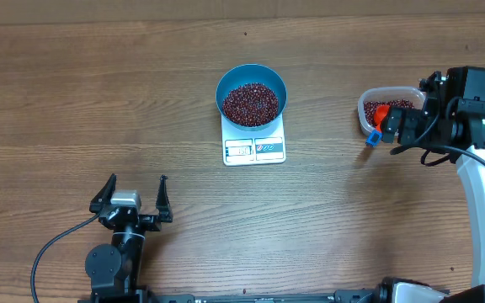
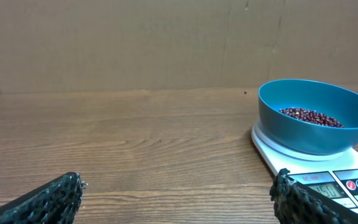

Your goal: Scoop item into bowl and weigh 150g on scale

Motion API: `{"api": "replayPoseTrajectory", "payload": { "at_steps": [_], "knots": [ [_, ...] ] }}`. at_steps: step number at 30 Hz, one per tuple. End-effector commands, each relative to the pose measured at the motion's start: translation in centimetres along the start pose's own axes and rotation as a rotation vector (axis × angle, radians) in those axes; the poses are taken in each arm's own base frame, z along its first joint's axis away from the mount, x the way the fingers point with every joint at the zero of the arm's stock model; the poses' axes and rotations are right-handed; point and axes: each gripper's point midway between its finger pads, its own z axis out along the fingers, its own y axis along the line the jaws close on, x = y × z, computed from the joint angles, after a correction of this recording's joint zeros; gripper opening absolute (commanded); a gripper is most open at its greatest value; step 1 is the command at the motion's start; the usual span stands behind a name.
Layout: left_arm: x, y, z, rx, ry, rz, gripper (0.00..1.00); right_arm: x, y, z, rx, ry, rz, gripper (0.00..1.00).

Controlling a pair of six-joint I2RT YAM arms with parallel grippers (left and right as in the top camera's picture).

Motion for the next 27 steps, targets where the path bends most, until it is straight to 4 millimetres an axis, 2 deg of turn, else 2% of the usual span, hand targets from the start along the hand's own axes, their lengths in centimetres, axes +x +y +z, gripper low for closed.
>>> {"api": "replayPoseTrajectory", "payload": {
  "at_steps": [1, 8, 10, 16, 21, 23, 27],
  "knots": [
    [0.1, 0.2, 0.0, -0.014, -0.003, 0.008, 1.00, -1.0, 0.1, -1.0, -0.005, -0.039, -0.006, 1.00],
    [0.1, 0.2, 0.0, -0.014, -0.003, 0.008, 1.00, -1.2, 0.1, -0.9, -0.004, -0.046, -0.007, 1.00],
    [0.1, 0.2, 0.0, -0.014, -0.003, 0.008, 1.00, -2.2, 0.2, -1.0, -0.009, -0.087, -0.010, 1.00],
    [0.1, 0.2, 0.0, -0.014, -0.003, 0.008, 0.99, -5.8, 2.2, -2.7, -0.112, -0.273, -0.042, 1.00],
    [0.1, 0.2, 0.0, -0.014, -0.003, 0.008, 1.00, -7.6, 3.7, -4.3, -0.190, -0.418, -0.078, 1.00],
    [0.1, 0.2, 0.0, -0.014, -0.003, 0.008, 1.00, -7.5, 4.2, -5.0, -0.216, -0.507, -0.101, 1.00],
    [0.1, 0.2, 0.0, -0.014, -0.003, 0.008, 1.00, -6.6, 5.3, -5.2, -0.242, -0.618, -0.145, 1.00]
  ]
}}
